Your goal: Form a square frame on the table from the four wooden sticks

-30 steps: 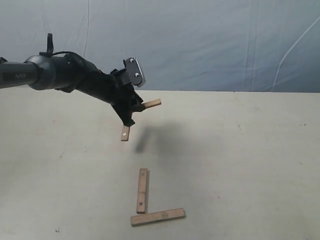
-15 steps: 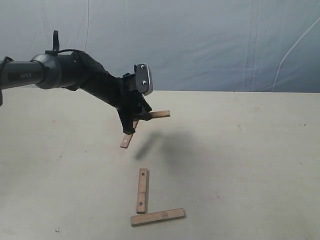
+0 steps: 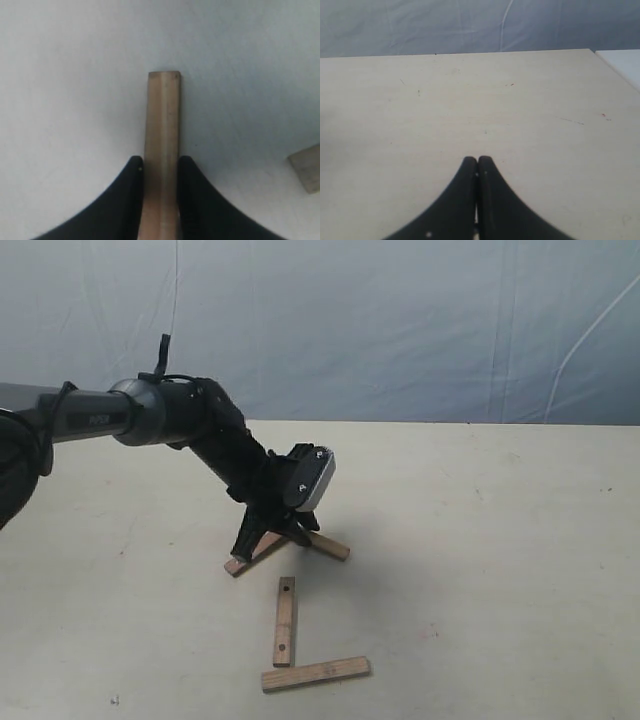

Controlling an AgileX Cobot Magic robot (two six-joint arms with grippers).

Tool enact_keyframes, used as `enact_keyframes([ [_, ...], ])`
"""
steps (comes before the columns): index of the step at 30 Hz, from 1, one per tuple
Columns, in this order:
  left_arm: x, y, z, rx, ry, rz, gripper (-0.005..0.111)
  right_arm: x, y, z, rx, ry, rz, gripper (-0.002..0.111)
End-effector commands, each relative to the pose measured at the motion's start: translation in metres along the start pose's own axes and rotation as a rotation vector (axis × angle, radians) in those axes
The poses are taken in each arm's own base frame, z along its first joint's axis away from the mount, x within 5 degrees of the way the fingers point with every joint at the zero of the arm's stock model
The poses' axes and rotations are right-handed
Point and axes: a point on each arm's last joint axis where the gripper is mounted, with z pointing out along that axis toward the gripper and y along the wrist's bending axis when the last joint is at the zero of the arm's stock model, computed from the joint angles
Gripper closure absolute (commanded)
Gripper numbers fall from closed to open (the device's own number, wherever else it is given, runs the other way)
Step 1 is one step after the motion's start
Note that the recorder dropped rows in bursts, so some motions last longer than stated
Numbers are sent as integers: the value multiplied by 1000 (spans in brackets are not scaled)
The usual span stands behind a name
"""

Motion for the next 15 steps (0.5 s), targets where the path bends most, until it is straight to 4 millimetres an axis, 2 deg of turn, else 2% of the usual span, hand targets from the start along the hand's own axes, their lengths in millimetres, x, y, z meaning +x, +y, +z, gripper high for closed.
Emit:
enact_keyframes([
  [1,-2,-2,1,27,9,57,100,-1,0,0,-5,-14,-6,109],
  [4,-5,1,2,-7,-14,27,100,-1,0,0,-5,-14,-6,109],
  [9,-12,14,-2,-145,-119,-124,99,-1,0,0,-5,-14,-6,109],
  [12,-10,17,-3,-165,-99,-119,90,-1,0,0,-5,-14,-6,109],
  [15,-10,17,-2,-166,-95,-119,71,-1,0,0,-5,-14,-6,109],
])
